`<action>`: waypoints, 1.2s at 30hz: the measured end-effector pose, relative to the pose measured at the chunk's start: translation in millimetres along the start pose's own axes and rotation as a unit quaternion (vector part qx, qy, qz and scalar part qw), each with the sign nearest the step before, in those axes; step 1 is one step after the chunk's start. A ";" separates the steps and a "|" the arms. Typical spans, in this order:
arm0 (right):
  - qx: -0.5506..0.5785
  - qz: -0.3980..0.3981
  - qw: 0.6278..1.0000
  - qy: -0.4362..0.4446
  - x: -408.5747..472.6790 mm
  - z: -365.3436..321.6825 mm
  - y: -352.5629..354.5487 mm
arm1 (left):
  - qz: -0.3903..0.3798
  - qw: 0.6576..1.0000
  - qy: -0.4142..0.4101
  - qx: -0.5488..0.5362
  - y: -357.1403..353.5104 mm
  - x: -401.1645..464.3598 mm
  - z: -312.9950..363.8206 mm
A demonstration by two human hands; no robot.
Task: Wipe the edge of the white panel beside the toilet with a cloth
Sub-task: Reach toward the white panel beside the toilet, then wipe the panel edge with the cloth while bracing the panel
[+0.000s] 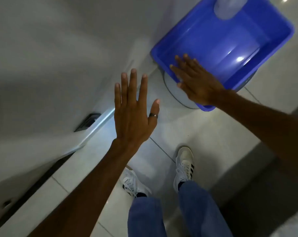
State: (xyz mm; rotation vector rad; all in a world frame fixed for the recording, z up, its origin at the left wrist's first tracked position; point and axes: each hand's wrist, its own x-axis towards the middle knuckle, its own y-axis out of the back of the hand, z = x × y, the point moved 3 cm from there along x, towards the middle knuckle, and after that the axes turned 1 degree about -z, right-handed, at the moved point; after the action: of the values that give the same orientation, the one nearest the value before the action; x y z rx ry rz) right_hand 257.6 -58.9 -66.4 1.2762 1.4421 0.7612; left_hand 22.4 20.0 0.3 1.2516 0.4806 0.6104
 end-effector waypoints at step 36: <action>0.554 0.246 0.771 -0.193 78.3 -120.1 -252.7 | 0.051 0.956 -0.187 0.221 -130.5 5.1 -129.1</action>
State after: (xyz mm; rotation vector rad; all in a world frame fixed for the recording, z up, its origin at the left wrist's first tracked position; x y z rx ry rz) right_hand 71.5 -24.6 -286.8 2.6040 1.1822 -0.1870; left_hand -35.6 91.5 -158.6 1.7843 0.2395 0.3427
